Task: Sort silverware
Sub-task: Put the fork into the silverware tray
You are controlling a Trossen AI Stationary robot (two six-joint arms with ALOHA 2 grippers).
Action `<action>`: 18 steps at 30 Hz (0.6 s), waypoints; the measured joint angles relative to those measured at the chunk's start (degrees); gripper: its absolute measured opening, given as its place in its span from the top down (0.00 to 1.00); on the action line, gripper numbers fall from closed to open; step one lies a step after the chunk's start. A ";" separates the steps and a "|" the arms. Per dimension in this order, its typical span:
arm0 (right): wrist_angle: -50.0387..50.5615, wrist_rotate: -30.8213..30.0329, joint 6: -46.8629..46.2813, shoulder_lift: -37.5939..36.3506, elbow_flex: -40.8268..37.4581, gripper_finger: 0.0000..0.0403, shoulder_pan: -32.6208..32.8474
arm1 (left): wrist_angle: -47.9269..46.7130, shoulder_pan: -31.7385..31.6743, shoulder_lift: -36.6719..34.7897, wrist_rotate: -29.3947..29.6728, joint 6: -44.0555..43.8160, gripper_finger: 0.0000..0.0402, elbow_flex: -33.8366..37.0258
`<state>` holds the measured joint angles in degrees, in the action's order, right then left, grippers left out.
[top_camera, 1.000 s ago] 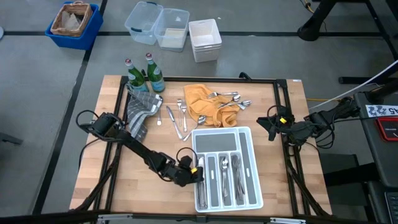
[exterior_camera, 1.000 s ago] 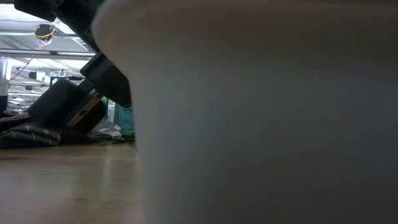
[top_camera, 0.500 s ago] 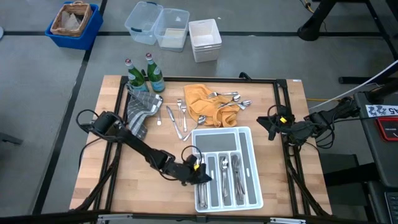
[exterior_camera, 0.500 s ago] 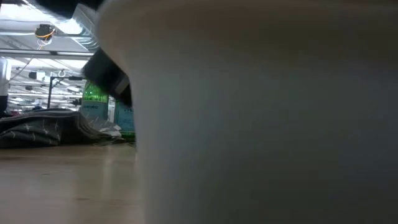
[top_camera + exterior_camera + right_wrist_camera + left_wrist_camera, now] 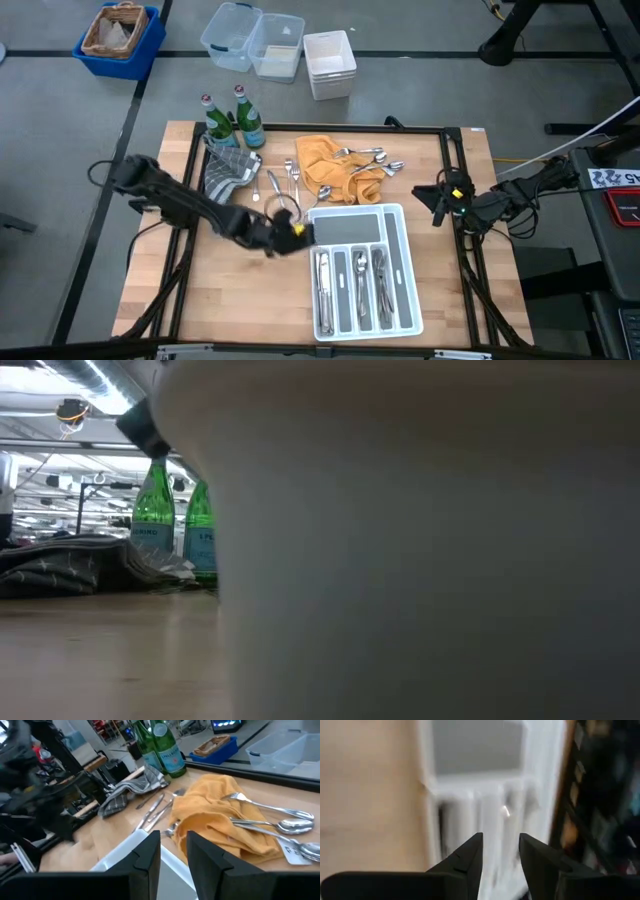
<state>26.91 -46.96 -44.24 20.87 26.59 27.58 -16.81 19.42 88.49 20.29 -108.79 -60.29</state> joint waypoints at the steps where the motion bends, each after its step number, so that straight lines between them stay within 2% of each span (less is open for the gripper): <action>1: -0.14 0.00 0.29 0.03 0.00 0.76 -0.32 | -3.69 -1.41 -1.36 0.07 -0.43 0.71 0.00; 6: -0.18 1.56 1.01 0.69 0.00 0.76 -4.05 | -15.49 -9.49 -4.17 0.26 0.84 0.71 0.00; 12: -0.75 7.55 2.01 2.72 0.02 0.76 -11.40 | -15.68 -20.37 -2.95 -1.10 19.35 0.71 0.00; 18: -0.95 15.26 5.40 5.56 0.02 0.76 -19.71 | -17.16 -29.96 -2.64 -3.27 29.35 0.71 0.00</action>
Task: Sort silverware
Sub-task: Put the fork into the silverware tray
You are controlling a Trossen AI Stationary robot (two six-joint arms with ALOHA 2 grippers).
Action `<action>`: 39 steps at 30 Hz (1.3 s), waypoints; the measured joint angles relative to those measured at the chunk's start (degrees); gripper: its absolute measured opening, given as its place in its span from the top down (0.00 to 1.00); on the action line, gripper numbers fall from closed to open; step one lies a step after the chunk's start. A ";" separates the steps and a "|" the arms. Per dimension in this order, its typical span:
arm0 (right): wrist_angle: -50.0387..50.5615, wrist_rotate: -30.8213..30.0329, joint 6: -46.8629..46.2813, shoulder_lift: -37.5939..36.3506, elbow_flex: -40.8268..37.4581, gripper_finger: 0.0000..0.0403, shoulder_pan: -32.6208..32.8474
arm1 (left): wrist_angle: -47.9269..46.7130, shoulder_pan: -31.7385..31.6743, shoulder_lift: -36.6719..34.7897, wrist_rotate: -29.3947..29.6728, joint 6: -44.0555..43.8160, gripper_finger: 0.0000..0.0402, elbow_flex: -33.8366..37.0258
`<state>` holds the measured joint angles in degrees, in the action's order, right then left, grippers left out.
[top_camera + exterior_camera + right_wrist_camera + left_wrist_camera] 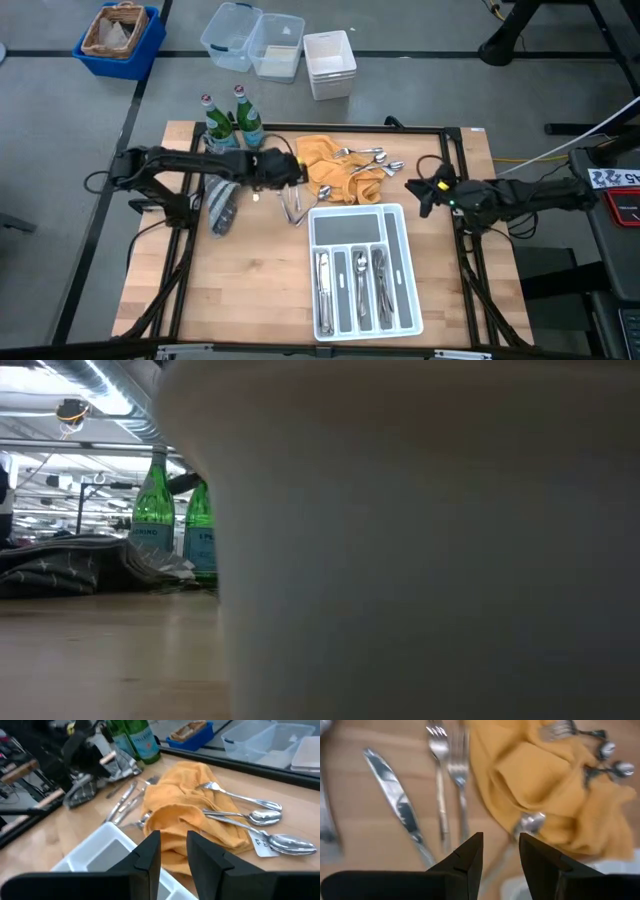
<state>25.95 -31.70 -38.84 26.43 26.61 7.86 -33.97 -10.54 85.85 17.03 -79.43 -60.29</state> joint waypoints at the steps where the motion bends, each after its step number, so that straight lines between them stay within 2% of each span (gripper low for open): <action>1: -0.20 1.34 0.47 0.60 0.00 0.76 -1.37 | -0.50 -1.20 0.13 -0.54 1.17 0.71 0.00; 9: -3.37 11.09 5.80 6.23 0.00 0.76 -11.92 | 0.49 -5.21 4.27 -4.87 7.87 0.71 0.00; 15: -6.10 18.36 7.91 9.97 0.00 0.76 -19.20 | 0.84 -5.78 9.76 -7.62 8.16 0.71 0.00; 19: -6.64 22.54 8.70 11.92 0.00 0.76 -23.67 | 4.62 -6.12 12.57 -8.88 9.67 0.71 0.00; 31: -6.55 31.41 8.97 16.35 0.00 0.76 -33.32 | 8.11 -7.62 17.85 -9.00 9.07 0.71 0.00; 39: -6.60 32.57 10.67 19.43 0.00 0.76 -37.94 | 8.08 -9.33 19.27 -9.24 8.93 0.71 -0.11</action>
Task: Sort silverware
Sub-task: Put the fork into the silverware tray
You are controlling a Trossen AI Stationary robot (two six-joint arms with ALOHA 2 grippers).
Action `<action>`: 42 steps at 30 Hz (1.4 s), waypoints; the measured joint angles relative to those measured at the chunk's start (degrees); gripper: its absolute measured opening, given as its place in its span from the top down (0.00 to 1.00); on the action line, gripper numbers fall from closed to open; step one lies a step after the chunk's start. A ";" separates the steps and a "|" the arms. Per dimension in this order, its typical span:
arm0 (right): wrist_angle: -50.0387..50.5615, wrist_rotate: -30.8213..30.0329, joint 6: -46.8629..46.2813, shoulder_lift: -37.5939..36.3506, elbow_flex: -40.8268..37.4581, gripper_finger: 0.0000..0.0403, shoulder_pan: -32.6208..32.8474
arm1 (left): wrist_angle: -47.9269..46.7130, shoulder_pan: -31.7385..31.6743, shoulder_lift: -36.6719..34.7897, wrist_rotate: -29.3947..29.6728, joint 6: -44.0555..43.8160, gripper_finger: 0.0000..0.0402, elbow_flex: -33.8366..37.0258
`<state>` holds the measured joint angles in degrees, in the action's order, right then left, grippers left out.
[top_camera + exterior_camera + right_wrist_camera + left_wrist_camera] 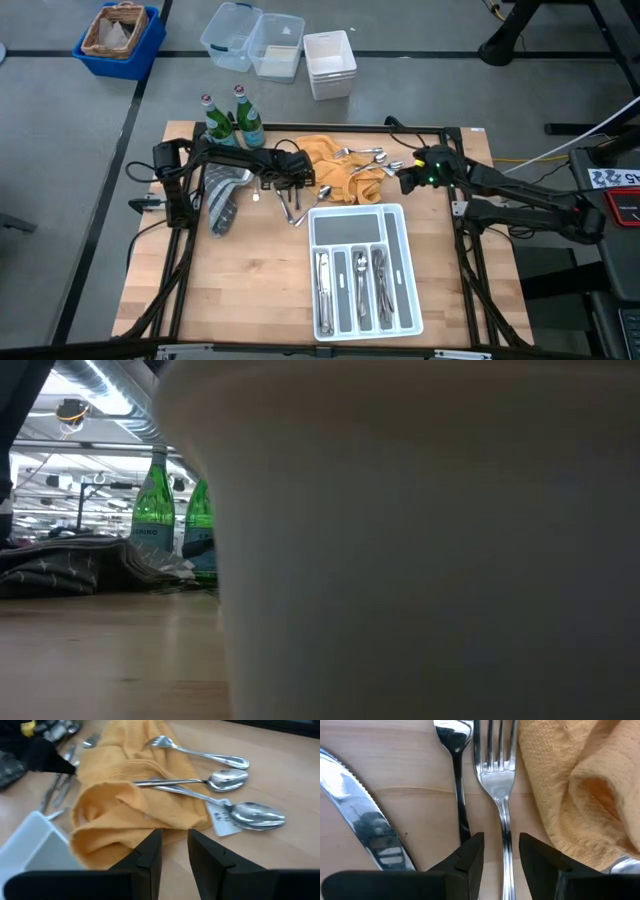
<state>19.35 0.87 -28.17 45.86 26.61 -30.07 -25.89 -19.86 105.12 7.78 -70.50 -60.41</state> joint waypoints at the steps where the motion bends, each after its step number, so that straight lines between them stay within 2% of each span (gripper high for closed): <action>1: -0.04 0.32 0.43 0.66 0.00 0.76 -0.75 | -0.01 -0.02 0.00 -0.04 0.00 0.71 -0.02; 9: -0.43 7.49 9.71 8.35 0.00 0.76 -6.56 | -0.03 -0.02 0.07 0.03 0.00 0.71 -0.01; 16: -6.53 7.77 21.24 13.93 0.04 0.76 -8.36 | -0.08 0.09 0.10 0.27 0.01 0.72 0.01; 25: -6.77 7.14 37.10 19.31 6.59 0.76 -8.21 | -0.68 0.07 0.13 0.23 2.85 0.92 0.12; 29: -5.82 7.13 42.12 21.70 9.73 0.76 -8.21 | -0.55 0.05 0.14 0.05 4.17 0.97 0.14; 37: -2.36 7.12 45.39 28.19 12.94 0.76 -8.21 | -0.38 0.05 0.14 -0.23 4.94 0.97 0.14; 42: -2.24 7.12 46.17 31.08 12.94 0.76 -8.21 | -0.28 0.15 -1.62 -2.69 5.33 0.99 0.24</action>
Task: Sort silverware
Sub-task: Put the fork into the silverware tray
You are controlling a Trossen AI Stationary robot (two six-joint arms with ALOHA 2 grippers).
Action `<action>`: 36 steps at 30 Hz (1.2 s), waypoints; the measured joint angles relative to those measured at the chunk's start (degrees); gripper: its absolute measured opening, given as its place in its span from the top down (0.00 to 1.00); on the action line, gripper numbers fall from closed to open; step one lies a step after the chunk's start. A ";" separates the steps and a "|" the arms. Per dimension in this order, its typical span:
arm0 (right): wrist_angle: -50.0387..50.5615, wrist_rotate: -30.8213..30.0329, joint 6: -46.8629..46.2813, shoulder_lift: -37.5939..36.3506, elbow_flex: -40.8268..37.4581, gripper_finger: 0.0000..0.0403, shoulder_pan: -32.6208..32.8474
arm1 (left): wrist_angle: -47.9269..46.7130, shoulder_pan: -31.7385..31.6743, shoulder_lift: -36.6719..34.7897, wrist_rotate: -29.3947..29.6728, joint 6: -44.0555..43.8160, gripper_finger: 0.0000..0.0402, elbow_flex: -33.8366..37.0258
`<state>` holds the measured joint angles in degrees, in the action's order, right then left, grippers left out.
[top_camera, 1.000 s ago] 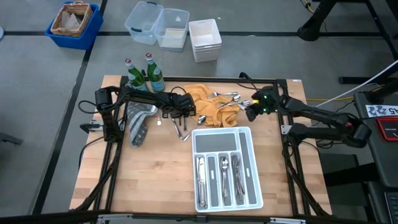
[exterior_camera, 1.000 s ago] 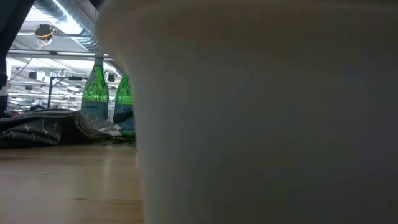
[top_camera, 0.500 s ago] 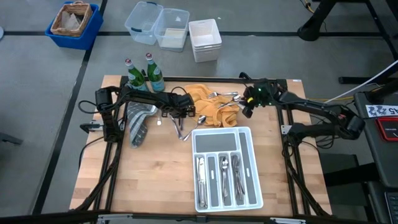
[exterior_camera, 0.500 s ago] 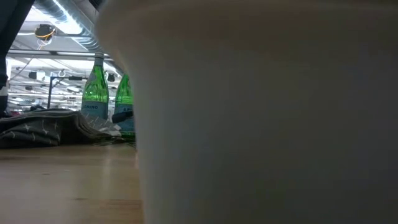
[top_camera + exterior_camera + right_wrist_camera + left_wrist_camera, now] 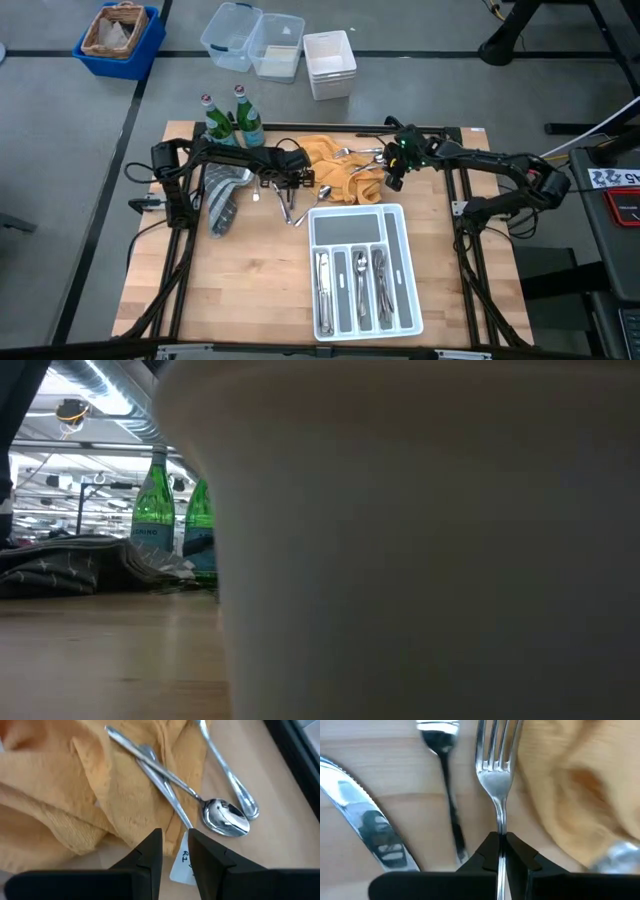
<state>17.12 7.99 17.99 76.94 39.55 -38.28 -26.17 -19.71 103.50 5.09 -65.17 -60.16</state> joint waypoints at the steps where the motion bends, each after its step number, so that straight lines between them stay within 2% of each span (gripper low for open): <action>1: 0.04 -0.01 0.75 0.35 0.00 0.77 0.00 | 0.01 0.13 -0.83 -0.51 0.65 0.99 0.00; 7: 2.82 -0.06 6.69 2.04 0.00 0.77 0.00 | -0.04 1.49 -5.31 -2.52 1.42 0.99 -0.04; 16: 3.48 -4.88 12.89 2.50 0.00 0.77 0.00 | 0.96 6.64 -10.00 -5.07 -0.58 0.99 -0.13; 21: 3.80 -5.50 14.02 2.50 0.00 0.77 0.00 | 6.89 11.73 -10.14 -9.87 -5.48 0.99 -0.13; 25: 3.88 -5.46 14.00 2.50 0.00 0.77 0.00 | 14.48 17.50 -10.10 -10.21 -13.19 0.99 -0.13; 28: 3.86 -5.47 14.02 2.50 0.00 0.77 0.00 | 21.58 22.77 -9.86 -7.02 -19.19 0.99 -0.15; 34: 3.64 -5.47 14.00 2.49 0.00 0.77 0.00 | 39.48 33.75 -4.85 6.28 -30.56 0.99 -0.35; 36: 3.38 -5.48 14.00 2.48 0.00 0.77 0.00 | 42.57 36.73 -1.61 10.02 -33.32 0.99 -1.68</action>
<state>20.49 2.51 31.99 79.42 39.55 -38.28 16.40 17.02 101.89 15.11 -98.48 -61.84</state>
